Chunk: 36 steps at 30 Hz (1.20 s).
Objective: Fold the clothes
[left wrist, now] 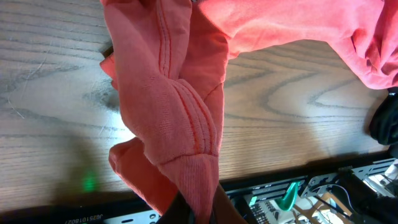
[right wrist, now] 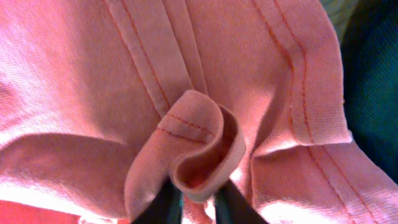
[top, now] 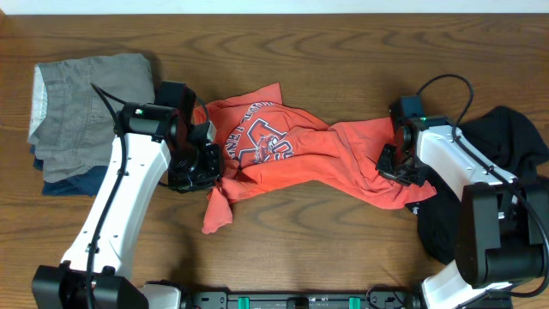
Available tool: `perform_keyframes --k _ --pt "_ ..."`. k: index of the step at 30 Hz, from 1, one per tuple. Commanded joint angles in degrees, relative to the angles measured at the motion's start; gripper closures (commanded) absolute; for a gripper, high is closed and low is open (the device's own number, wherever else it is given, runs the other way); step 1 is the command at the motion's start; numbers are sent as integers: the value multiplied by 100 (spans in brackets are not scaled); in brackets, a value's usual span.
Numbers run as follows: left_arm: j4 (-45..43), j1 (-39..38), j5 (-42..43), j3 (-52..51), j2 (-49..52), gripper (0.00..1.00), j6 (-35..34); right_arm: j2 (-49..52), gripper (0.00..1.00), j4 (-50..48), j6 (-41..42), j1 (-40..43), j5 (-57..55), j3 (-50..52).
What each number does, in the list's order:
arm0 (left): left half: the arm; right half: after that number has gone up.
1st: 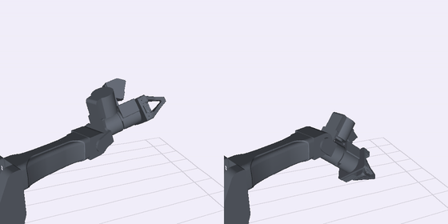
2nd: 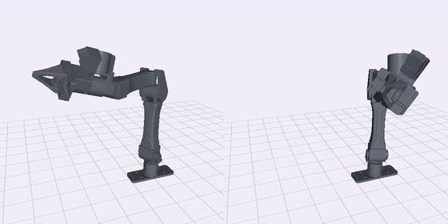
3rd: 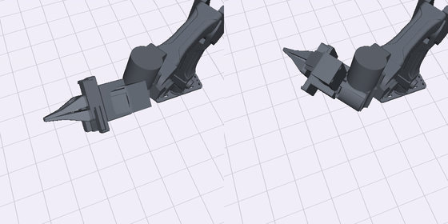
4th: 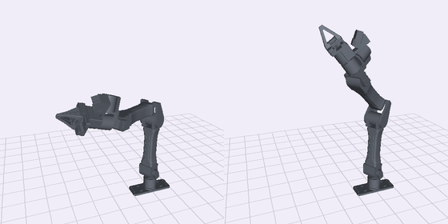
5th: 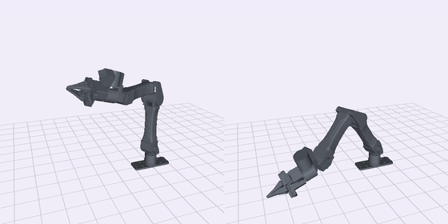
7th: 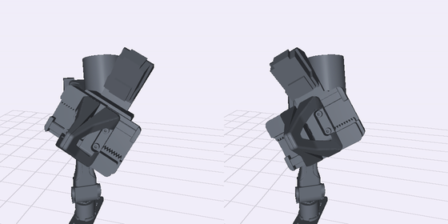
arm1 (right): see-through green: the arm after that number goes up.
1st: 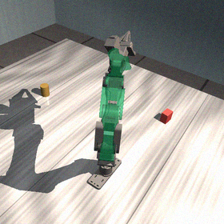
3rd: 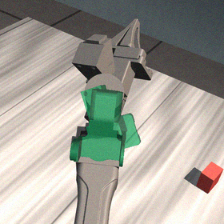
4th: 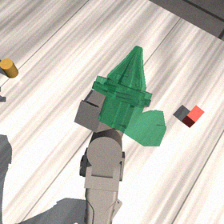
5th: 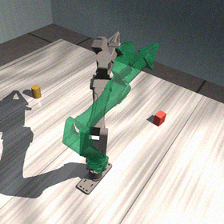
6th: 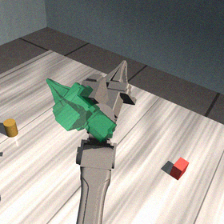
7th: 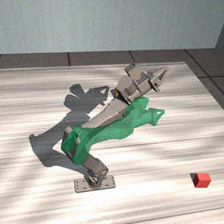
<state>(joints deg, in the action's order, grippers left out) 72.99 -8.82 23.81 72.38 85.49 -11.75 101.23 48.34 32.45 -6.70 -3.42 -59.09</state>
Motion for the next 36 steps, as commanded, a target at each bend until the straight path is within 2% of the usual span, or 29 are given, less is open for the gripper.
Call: perform_keyframes --k 1,7,8,10,13,18,21,23,24,30,36 --pt "-4 -15 -26 -17 -90 94 79 15 88 -66 31 -87 -17 33" --pt "-2 -15 -26 -17 -90 94 79 15 87 -157 31 -87 -20 35" --pt "-2 -15 -26 -17 -90 94 79 15 86 -177 28 -87 -20 35" --pt "-2 -15 -26 -17 -90 94 79 15 77 -216 31 -87 -20 35" --pt "-4 -15 -26 -17 -90 94 79 15 76 -249 31 -87 -20 35" --pt "-7 -15 -26 -17 -90 94 79 15 80 -256 31 -87 -22 35" --pt "-7 -15 -26 -17 -90 94 79 15 87 -254 31 -87 -22 42" --pt "-7 -15 -26 -17 -90 95 79 15 98 -251 31 -87 -20 46" --pt "-7 -15 -26 -17 -90 94 79 15 99 -247 31 -87 -20 46" --pt "-11 -15 -26 -15 -92 94 76 -31 99 -151 28 -70 164 -2" --pt "-22 -11 -26 273 -109 94 79 -841 99 728 -96 313 208 -726"
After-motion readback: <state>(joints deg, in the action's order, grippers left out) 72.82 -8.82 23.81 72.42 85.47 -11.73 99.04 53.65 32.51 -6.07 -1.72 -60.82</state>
